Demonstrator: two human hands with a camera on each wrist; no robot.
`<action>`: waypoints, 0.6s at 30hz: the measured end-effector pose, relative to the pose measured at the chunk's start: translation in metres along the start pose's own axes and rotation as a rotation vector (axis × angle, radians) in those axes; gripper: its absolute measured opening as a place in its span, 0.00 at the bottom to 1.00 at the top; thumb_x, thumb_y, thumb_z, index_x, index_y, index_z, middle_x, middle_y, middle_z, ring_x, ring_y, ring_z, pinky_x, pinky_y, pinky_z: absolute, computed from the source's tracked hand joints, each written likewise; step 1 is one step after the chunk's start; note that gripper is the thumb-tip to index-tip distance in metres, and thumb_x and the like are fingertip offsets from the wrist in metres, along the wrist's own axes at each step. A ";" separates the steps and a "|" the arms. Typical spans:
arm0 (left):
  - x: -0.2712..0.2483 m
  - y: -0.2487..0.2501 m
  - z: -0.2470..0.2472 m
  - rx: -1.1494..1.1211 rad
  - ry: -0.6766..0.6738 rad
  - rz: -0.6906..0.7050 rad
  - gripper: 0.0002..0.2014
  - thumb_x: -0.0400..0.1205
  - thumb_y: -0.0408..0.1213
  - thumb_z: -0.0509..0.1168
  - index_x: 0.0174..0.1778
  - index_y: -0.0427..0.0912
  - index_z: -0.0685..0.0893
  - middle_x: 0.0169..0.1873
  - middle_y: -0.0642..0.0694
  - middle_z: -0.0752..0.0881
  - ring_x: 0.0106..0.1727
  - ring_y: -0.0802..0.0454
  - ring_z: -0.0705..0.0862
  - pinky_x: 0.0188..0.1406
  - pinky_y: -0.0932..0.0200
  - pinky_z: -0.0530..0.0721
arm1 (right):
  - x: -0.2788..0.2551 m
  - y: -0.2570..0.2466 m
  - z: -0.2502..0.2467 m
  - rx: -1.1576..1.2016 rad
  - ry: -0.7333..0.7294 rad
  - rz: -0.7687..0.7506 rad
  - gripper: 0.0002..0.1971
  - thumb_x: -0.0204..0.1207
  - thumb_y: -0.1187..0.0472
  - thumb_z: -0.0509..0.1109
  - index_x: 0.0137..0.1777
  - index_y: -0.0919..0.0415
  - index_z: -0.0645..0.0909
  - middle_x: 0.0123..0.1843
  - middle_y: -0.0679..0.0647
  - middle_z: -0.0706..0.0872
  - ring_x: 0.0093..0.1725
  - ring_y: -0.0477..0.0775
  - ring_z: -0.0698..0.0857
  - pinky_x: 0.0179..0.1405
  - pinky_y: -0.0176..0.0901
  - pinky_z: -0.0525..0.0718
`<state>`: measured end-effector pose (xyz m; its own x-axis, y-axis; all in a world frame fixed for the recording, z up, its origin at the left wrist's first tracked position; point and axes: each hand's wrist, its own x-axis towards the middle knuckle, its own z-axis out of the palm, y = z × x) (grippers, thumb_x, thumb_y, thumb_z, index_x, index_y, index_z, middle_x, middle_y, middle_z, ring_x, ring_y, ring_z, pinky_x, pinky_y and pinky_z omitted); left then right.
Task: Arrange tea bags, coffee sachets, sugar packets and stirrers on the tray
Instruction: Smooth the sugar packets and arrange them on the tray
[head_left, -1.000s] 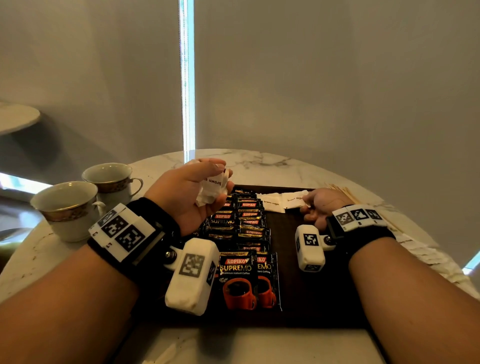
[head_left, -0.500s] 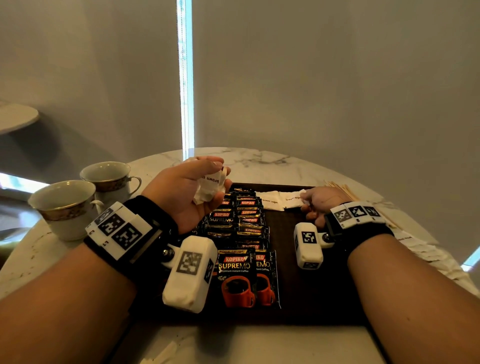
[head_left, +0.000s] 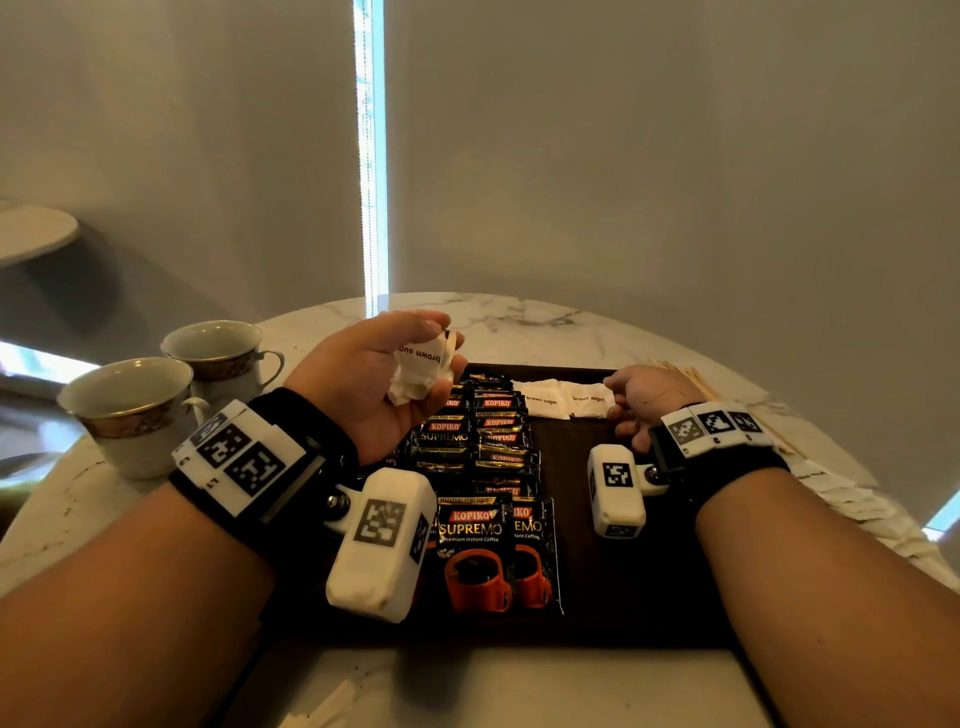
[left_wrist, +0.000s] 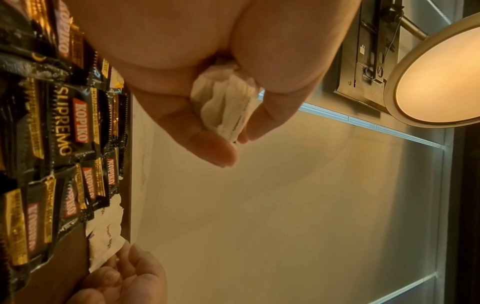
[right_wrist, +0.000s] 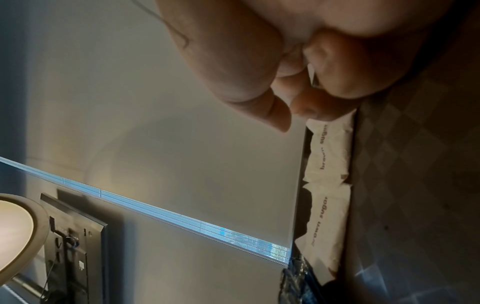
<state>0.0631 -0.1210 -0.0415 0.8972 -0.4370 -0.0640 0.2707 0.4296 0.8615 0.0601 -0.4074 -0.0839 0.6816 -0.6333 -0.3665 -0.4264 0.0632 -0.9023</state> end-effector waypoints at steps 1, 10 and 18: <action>0.000 0.000 0.000 -0.002 0.001 0.000 0.08 0.79 0.31 0.67 0.53 0.39 0.87 0.53 0.36 0.86 0.37 0.47 0.88 0.24 0.60 0.84 | 0.000 0.000 0.000 -0.003 0.006 -0.002 0.06 0.81 0.60 0.66 0.50 0.63 0.80 0.33 0.56 0.79 0.25 0.48 0.72 0.19 0.38 0.63; -0.003 0.001 0.003 -0.077 -0.036 -0.008 0.16 0.80 0.27 0.55 0.57 0.35 0.85 0.55 0.32 0.85 0.40 0.43 0.91 0.31 0.57 0.89 | -0.012 -0.011 0.000 0.042 0.076 -0.091 0.06 0.82 0.61 0.68 0.45 0.64 0.78 0.36 0.59 0.77 0.29 0.52 0.75 0.23 0.39 0.68; -0.005 -0.001 0.006 -0.055 -0.087 -0.040 0.22 0.80 0.22 0.54 0.67 0.35 0.84 0.65 0.29 0.82 0.52 0.36 0.93 0.40 0.49 0.92 | -0.074 -0.035 0.010 0.171 -0.203 -0.324 0.15 0.82 0.56 0.72 0.63 0.62 0.79 0.48 0.55 0.81 0.28 0.46 0.75 0.14 0.34 0.66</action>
<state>0.0565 -0.1236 -0.0389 0.8524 -0.5203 -0.0521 0.3265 0.4518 0.8302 0.0303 -0.3554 -0.0275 0.8748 -0.4779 -0.0789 -0.0773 0.0230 -0.9967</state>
